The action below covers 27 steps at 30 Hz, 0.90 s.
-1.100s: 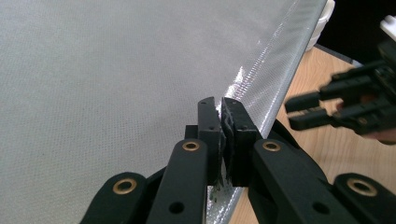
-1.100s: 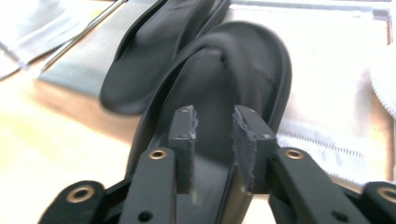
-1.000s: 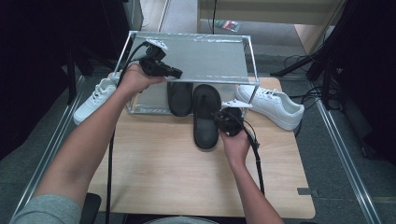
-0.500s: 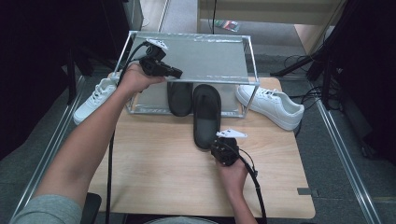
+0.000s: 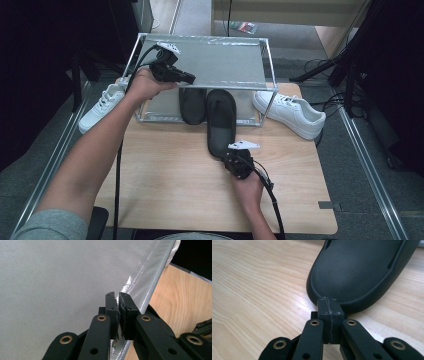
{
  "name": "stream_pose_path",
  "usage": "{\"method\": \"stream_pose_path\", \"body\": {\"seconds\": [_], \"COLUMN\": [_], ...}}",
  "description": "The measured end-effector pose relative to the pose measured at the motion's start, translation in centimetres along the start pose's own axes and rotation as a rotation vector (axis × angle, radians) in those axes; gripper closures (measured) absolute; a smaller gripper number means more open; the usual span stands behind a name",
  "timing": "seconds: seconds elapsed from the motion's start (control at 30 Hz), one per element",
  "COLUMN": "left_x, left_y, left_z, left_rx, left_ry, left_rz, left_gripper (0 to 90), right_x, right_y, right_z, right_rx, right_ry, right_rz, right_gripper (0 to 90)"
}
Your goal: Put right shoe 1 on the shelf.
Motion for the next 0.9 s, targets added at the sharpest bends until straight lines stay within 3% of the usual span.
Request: {"method": "stream_pose_path", "body": {"seconds": [0.33,0.57,0.9], "left_x": [0.0,0.0,0.0], "left_y": [0.0,0.0,0.0], "left_z": [0.0,0.0,0.0], "left_rx": [0.003,0.016,0.008], "left_ry": [-0.001,-0.011,-0.005], "left_rz": [0.001,0.006,0.003], "left_gripper": [86.7,86.7,86.7], "right_x": [0.7,1.4,2.5], "right_y": [-1.0,-2.0,-3.5], "right_z": [-0.5,-0.8,-1.2], "right_rx": [0.031,0.016,0.024], "right_ry": [-0.013,0.02,0.027], "right_rz": [0.008,0.01,-0.009], "right_gripper": [90.0,90.0,90.0]}}
Point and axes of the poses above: each handheld gripper's, and its own axes: x roughly forward along the jaws, y roughly out of its underside, z roughly to its left, the point moved 8 cm from there along x, roughly forward along the jaws, and after that the axes turned 13 degrees about x, right-handed, at the moved point
